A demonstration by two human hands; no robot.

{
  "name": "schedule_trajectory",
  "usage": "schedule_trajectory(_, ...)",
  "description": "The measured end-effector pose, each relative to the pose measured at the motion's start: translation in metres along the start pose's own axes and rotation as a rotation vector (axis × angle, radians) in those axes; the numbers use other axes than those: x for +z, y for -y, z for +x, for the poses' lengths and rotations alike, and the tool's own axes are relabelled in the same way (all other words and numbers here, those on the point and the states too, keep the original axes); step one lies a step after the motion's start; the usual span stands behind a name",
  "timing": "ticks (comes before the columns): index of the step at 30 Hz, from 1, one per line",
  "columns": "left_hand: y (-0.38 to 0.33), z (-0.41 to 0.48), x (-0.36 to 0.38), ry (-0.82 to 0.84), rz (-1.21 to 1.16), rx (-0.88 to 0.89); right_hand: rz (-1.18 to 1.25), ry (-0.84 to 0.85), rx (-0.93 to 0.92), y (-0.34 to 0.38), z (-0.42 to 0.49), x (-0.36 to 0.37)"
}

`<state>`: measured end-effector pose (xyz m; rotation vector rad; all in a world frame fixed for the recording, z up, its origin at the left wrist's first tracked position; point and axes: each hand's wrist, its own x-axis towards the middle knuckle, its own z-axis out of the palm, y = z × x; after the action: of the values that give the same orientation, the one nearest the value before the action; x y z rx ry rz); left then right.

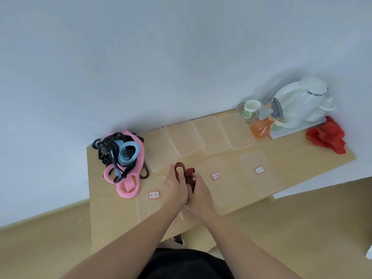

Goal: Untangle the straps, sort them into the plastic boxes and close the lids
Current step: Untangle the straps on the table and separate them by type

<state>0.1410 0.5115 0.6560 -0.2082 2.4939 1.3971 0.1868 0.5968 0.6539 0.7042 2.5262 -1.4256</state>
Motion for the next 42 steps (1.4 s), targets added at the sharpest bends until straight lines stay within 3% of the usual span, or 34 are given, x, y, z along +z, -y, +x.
schedule_trajectory(3,0.009,-0.008,0.002,0.024,0.142,0.172,-0.338,0.01,-0.061,-0.005,0.011,-0.004)
schedule_trajectory(6,0.024,-0.008,0.006,0.009,0.353,0.297,-0.352,0.064,-0.163,-0.008,0.017,-0.009)
schedule_trajectory(14,0.01,-0.006,0.017,-0.277,0.474,0.168,-0.138,0.152,-0.174,-0.01,0.029,-0.03)
schedule_trajectory(18,0.007,-0.014,0.019,-0.328,0.502,0.111,-0.479,0.136,-0.44,-0.023,0.029,-0.048)
schedule_trajectory(21,0.004,-0.018,0.024,-0.307,0.389,0.005,-0.42,0.178,-0.447,-0.024,0.03,-0.057)
schedule_trajectory(24,0.004,-0.025,0.031,-0.271,0.303,0.027,-0.268,0.245,-0.406,-0.018,0.033,-0.057)
schedule_trajectory(28,0.003,-0.024,0.032,-0.189,0.354,0.015,-0.187,0.319,-0.355,-0.011,0.036,-0.061)
schedule_trajectory(39,0.008,-0.063,-0.062,-0.088,0.399,-0.281,-0.287,0.309,-0.44,0.01,0.046,-0.068)
schedule_trajectory(42,0.02,-0.061,-0.099,-0.137,0.454,-0.316,-0.292,0.429,-0.509,0.034,0.035,-0.051)
